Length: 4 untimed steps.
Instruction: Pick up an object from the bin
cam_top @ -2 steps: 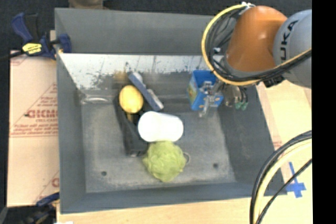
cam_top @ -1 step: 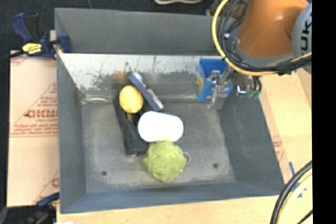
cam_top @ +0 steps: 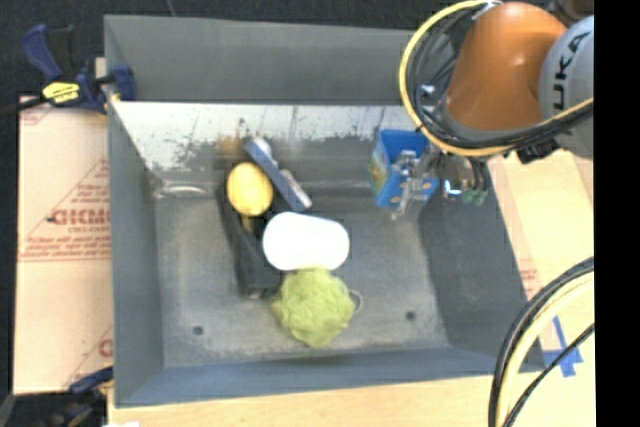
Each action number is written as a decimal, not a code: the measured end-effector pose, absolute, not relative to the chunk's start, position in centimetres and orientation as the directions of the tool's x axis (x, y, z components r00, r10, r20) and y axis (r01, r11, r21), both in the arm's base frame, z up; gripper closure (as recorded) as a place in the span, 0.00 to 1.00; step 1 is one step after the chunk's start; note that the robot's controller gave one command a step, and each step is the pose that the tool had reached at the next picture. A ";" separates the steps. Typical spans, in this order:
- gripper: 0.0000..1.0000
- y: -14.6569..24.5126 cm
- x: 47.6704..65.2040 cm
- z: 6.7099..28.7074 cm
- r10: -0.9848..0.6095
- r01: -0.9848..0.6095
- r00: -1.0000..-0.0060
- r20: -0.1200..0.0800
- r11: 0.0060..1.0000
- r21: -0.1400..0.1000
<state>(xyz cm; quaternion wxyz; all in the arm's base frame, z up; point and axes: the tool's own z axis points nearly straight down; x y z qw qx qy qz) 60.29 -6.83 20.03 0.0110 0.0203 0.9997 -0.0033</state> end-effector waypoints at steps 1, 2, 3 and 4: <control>1.00 -7.0 59.9 20.5 0.046 0.046 -0.998 -0.030 0.999 -0.006; 1.00 -7.3 60.1 20.1 0.055 0.055 -0.998 -0.033 0.998 -0.005; 1.00 -10.7 60.2 22.0 -0.171 -0.171 -0.985 -0.033 0.985 -0.014; 1.00 -12.2 63.2 13.8 0.162 0.162 -0.986 -0.035 0.987 -0.001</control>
Offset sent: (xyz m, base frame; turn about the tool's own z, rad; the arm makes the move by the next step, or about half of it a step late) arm 0.0022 -0.0235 -0.0276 0.0736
